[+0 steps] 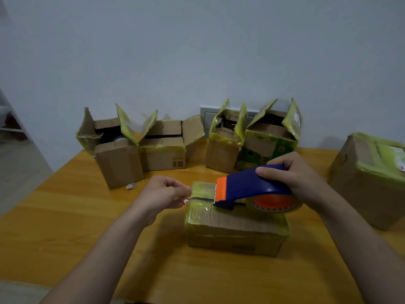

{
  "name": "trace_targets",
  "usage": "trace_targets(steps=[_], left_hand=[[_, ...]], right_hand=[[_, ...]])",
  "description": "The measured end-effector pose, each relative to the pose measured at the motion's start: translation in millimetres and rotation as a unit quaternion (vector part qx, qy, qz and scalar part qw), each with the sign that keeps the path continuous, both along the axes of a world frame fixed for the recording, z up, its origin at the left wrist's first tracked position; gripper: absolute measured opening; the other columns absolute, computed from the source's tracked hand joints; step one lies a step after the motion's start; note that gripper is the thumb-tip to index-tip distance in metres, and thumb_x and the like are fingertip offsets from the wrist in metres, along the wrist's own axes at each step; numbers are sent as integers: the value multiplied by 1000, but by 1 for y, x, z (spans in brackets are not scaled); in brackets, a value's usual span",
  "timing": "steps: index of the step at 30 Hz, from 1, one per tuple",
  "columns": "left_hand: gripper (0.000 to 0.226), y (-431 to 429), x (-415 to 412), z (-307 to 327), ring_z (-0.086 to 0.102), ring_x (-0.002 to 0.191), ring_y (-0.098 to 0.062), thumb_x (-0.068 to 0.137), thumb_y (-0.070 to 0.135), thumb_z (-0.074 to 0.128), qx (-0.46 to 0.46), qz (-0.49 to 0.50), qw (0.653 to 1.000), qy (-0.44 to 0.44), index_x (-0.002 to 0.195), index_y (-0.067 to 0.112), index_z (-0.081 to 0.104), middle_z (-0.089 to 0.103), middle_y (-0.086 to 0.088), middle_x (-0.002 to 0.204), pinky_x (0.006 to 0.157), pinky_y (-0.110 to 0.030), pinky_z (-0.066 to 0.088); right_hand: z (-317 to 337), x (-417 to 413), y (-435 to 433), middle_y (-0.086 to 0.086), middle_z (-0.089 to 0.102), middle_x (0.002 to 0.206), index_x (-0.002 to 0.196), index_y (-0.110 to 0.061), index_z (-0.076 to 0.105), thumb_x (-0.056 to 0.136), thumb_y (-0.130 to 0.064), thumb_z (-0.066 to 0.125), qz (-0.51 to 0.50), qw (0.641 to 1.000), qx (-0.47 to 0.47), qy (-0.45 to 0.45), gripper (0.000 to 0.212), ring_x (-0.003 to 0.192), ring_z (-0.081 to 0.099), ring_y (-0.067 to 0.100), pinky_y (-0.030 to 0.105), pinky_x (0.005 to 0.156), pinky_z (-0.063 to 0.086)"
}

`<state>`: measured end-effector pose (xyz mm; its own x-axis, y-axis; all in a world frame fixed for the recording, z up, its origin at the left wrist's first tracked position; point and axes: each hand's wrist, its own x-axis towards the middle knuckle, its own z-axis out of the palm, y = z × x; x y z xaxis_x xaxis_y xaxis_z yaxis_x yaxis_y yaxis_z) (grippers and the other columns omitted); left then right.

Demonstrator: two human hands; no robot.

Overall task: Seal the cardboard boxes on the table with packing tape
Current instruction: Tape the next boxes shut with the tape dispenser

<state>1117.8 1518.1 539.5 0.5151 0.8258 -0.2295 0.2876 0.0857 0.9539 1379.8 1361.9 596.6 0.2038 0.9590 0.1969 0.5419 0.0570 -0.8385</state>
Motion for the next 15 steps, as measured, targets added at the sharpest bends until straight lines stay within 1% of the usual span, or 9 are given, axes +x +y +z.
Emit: trace_targets(steps=[4,7,10,12,13,14,15], left_hand=[[12,1,0,-6,69,66,-10,89,10,78,-19,3,1000,-1,94,-1,77,74,-4,71,63,-23,58],[16,4,-1,-11,68,65,-10,88,9,78,-40,-1,999,-3,97,-3,77,73,-6,71,62,-22,58],[24,7,-1,-14,68,62,-10,88,9,78,-119,-16,992,-31,108,-4,73,73,-9,74,59,-20,58],[34,8,-6,-17,70,64,-12,87,14,79,-173,-22,983,-54,118,3,70,75,-10,80,59,-22,60],[39,8,-9,-20,72,65,-14,86,18,80,-175,-27,983,-39,122,9,68,76,-9,82,59,-24,60],[42,8,-13,-25,74,67,-17,86,21,81,-134,-38,990,12,125,15,65,78,-8,83,59,-25,61],[43,7,-16,-29,76,70,-18,88,21,81,-61,-52,993,86,127,23,63,79,-7,85,61,-27,61]], right_hand=[[2,-3,5,8,73,69,77,-15,74,80,-53,65,-11,999,-28,-28,39,65,70,24,39,65,53],[4,-4,8,5,75,73,81,-16,74,76,-58,65,-22,997,-60,-40,43,68,72,21,36,66,55],[5,-4,10,5,75,74,83,-16,75,75,-60,64,-33,995,-79,-42,46,69,73,21,36,67,56],[5,-4,10,6,75,72,82,-15,76,75,-60,66,-36,995,-85,-37,47,67,72,22,36,66,55],[5,-4,11,6,75,72,82,-15,76,77,-61,68,-38,995,-86,-35,47,66,72,22,36,66,55],[4,-4,12,7,74,72,81,-14,76,80,-60,71,-40,995,-88,-33,46,66,72,23,37,66,54],[4,-3,13,8,74,71,79,-14,76,82,-57,72,-40,995,-88,-31,44,65,71,24,37,66,54]])
